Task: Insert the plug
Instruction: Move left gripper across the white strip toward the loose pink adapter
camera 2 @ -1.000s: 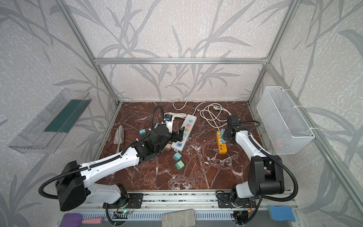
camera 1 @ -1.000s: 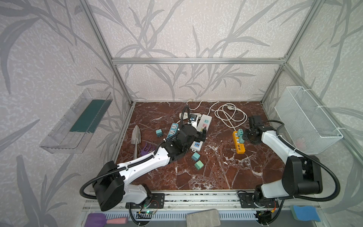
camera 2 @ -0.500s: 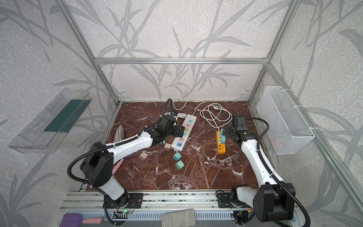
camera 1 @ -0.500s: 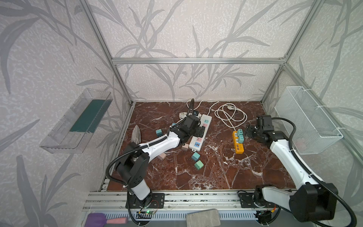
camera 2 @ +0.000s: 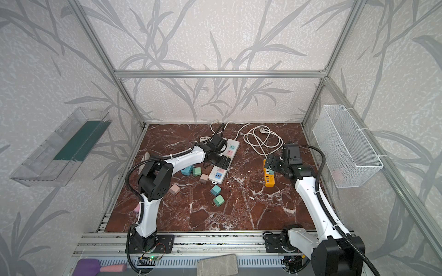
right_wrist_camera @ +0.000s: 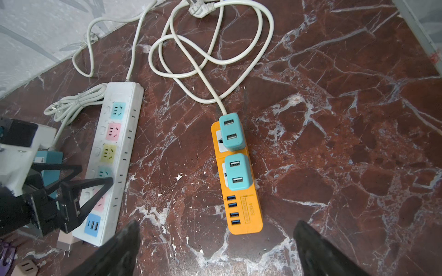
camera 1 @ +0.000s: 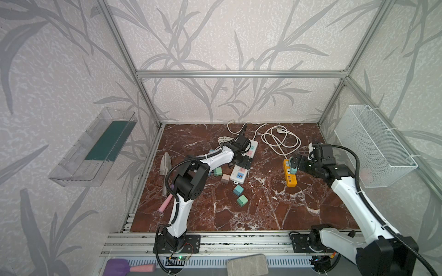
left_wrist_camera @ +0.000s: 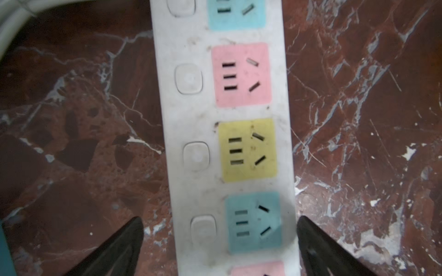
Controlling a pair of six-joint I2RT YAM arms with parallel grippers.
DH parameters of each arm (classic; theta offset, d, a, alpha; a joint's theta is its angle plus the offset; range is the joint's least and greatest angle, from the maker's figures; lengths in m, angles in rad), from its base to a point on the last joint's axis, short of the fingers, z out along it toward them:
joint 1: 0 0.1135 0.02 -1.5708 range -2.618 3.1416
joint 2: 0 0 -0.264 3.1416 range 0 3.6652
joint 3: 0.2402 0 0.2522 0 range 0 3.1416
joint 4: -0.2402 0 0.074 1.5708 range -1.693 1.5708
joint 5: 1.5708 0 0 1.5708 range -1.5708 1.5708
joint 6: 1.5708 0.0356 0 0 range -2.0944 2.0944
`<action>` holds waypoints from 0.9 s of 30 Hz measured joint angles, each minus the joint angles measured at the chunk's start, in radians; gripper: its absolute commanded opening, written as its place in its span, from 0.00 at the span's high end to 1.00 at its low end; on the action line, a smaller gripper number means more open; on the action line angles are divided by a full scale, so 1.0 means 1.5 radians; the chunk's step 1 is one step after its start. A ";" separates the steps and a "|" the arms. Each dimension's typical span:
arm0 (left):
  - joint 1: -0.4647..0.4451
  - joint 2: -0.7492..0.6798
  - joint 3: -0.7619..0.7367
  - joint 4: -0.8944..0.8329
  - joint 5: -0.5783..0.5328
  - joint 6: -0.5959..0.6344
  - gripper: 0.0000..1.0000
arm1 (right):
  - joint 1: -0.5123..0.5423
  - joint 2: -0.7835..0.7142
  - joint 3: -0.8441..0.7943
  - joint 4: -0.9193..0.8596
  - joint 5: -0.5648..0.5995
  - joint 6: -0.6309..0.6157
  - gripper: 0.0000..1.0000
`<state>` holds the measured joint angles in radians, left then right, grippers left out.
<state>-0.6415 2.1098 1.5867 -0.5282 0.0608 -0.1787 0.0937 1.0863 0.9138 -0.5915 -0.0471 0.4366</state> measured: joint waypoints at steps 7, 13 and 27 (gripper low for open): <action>-0.049 0.004 -0.008 -0.030 0.010 -0.013 0.10 | 0.000 -0.030 -0.036 0.001 -0.034 0.013 0.01; -0.108 0.021 0.021 -0.045 -0.007 -0.066 0.19 | 0.000 -0.029 -0.036 0.002 -0.048 0.013 0.01; -0.153 0.039 0.045 -0.041 -0.083 -0.286 0.20 | 0.000 -0.026 -0.036 0.008 -0.062 -0.001 0.01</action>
<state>-0.8703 2.1685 1.6547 -0.5896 -0.0635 -0.6075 0.0937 1.0466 0.8600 -0.5800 -0.1394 0.4355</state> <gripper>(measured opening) 0.792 0.991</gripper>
